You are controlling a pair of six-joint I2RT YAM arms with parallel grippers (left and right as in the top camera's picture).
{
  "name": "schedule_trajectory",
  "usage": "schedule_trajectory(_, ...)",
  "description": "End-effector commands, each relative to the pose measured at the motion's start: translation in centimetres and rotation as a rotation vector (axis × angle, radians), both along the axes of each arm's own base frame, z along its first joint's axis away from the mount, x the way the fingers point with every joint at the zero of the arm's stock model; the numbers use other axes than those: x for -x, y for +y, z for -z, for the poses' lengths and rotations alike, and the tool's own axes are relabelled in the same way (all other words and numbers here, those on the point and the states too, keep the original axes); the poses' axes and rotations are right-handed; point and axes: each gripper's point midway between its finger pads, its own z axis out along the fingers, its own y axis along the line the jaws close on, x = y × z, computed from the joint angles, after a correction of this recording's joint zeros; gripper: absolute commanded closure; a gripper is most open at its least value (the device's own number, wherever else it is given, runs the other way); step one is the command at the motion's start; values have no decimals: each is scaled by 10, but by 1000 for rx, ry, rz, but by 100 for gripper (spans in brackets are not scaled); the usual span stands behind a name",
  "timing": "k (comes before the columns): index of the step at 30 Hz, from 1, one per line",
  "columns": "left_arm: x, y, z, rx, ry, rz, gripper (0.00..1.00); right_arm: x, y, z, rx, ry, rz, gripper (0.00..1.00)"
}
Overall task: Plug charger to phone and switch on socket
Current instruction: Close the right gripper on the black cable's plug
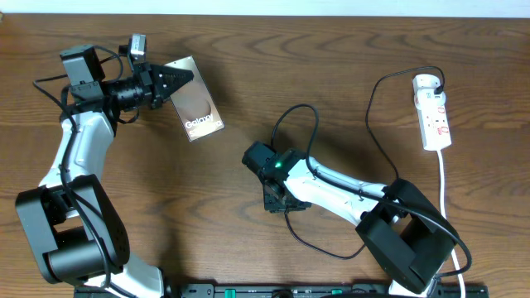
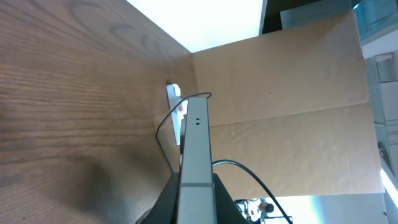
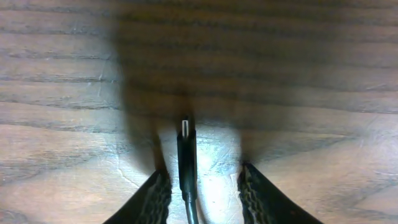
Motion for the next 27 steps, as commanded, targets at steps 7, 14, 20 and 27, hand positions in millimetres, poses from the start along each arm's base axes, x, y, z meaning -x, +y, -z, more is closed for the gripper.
schedule_trajectory(7, 6, -3, -6, 26, -12, 37, 93, -1, -5, 5, 21, -4, 15, 76)
schedule_trajectory(14, 6, -3, -6, 26, -12, 37, 93, -2, -4, 5, 20, -5, 15, 79)
schedule_trajectory(20, 6, -3, -6, 26, -12, 37, 93, -5, -3, 5, 11, -14, 17, 75)
schedule_trajectory(27, 6, -3, -6, 26, -12, 37, 93, -4, -5, 5, 11, -3, 27, 80)
